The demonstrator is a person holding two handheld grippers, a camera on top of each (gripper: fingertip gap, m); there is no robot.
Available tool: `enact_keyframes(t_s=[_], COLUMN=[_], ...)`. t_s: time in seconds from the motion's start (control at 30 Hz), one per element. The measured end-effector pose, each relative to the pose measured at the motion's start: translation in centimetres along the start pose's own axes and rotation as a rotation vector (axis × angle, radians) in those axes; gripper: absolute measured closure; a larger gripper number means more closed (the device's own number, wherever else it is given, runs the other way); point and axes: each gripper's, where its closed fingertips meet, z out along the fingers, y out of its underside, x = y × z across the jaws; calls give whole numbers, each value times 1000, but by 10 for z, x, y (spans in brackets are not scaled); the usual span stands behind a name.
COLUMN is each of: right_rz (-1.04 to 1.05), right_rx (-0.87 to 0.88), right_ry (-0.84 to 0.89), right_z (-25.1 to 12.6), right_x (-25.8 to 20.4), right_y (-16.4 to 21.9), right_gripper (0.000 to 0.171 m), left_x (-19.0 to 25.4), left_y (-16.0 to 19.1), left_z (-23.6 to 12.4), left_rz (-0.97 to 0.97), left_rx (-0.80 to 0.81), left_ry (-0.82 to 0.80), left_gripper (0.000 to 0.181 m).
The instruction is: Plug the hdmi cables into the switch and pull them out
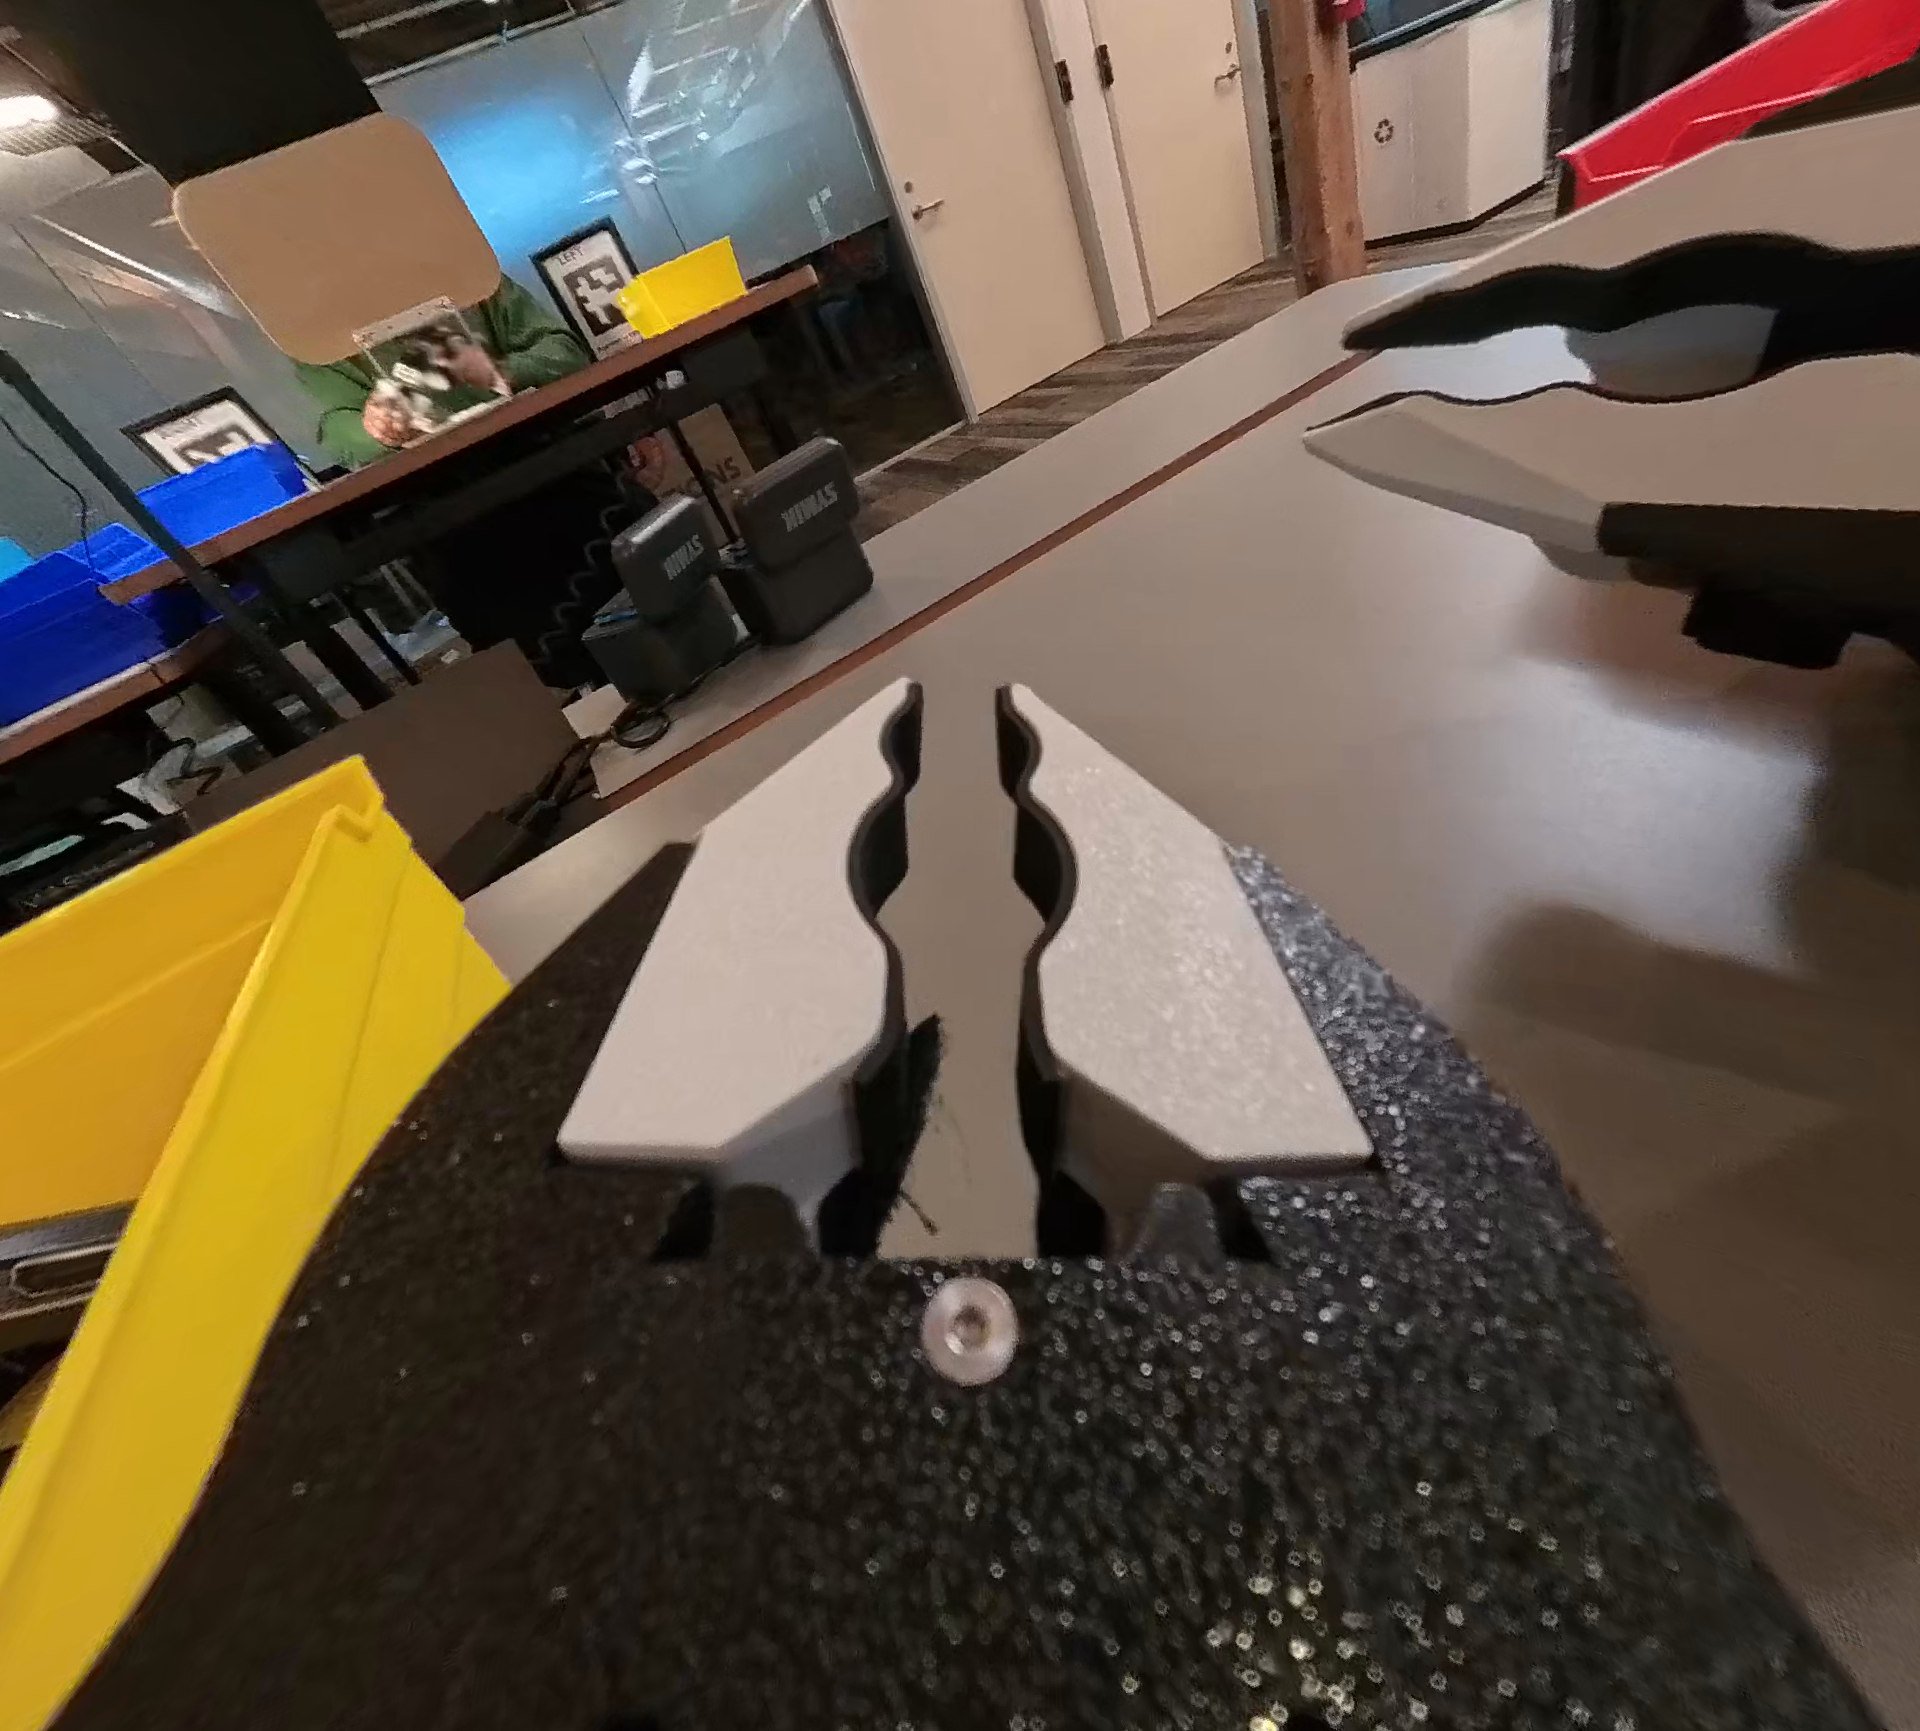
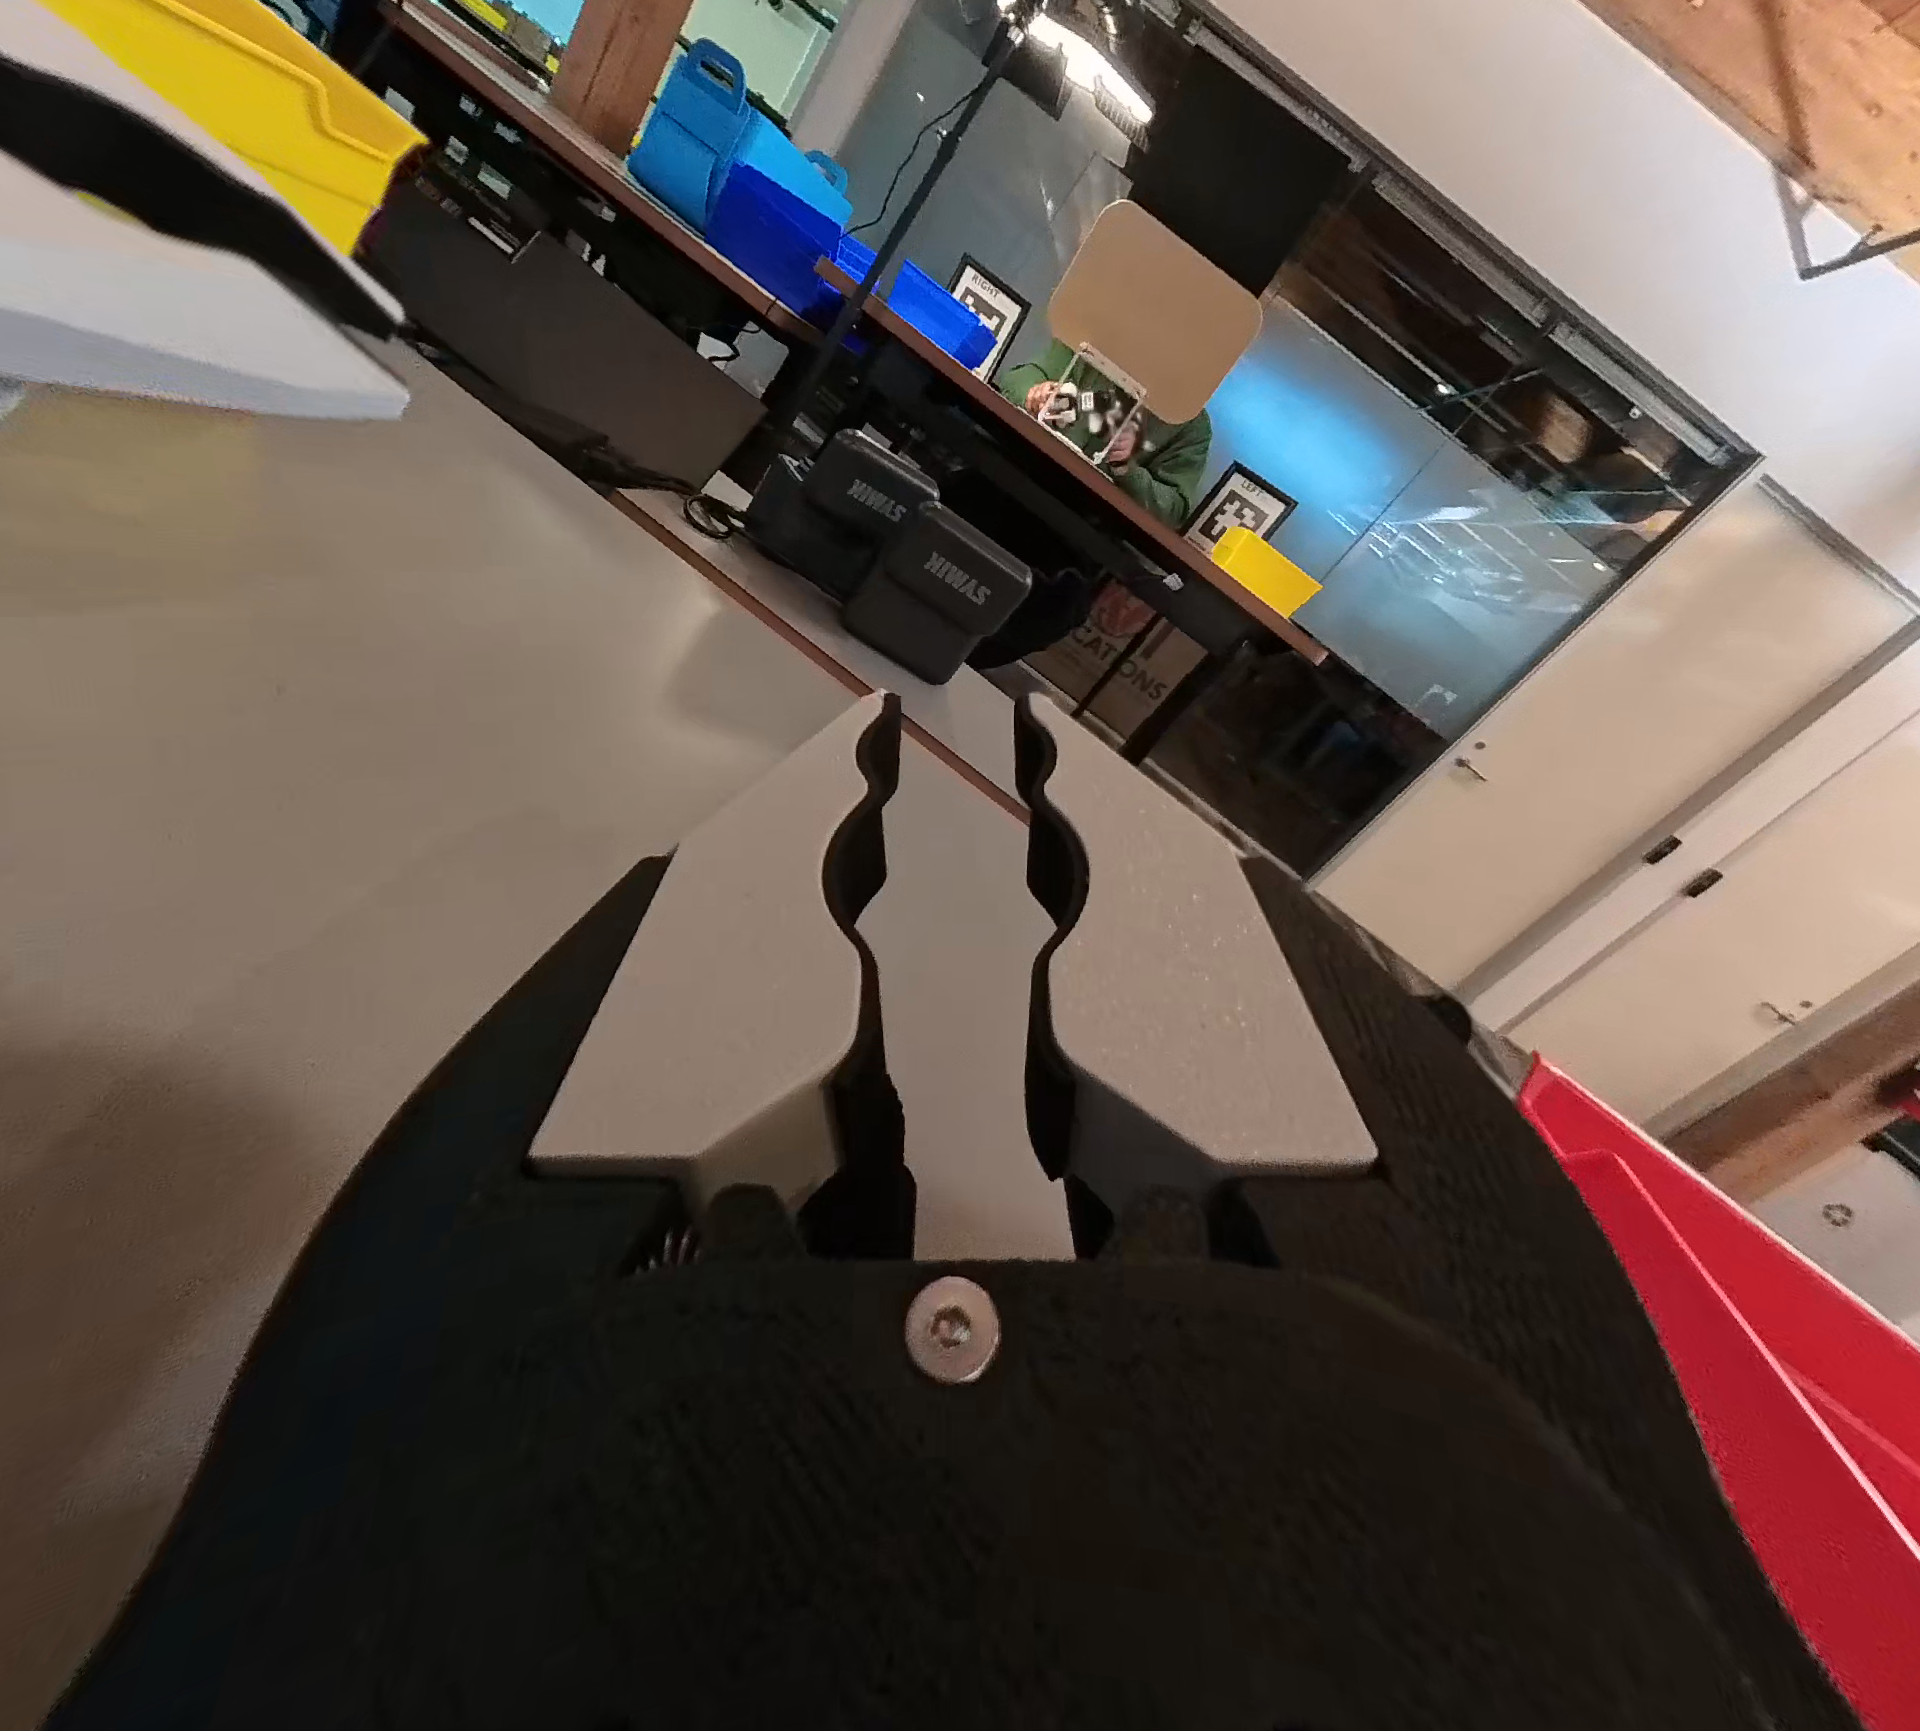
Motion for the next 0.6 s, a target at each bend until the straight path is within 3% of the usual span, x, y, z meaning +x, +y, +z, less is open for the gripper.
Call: enact_keyframes(t_s=[0.1, 0.23, 0.37, 0.47, 0.53, 0.6], right_rz=[33, 36, 24, 44, 52, 50], right_rx=[-3, 0, -4, 0, 0, -2], right_ry=[13, 20, 16, 26, 28, 26], right_z=[1, 1, 1, 1, 0, 1], right_x=[5, 8, 6, 10, 11, 10], right_y=[3, 4, 4, 4, 5, 5], right_gripper=[151, 152, 152, 151, 151, 152], left_x=[25, 47, -11, -98, -148, -172], left_y=[-19, -91, -125, -105, -67, -24], left_z=[-3, -25, -43, -49, -53, -54], left_rz=[-52, -50, -81, -175, -248, -362], left_rx=[11, 52, -32, -141, -255, -371], left_ry=[126, 266, 241, 103, 22, 32], left_gripper=[149, 142, 132, 127, 128, 124])
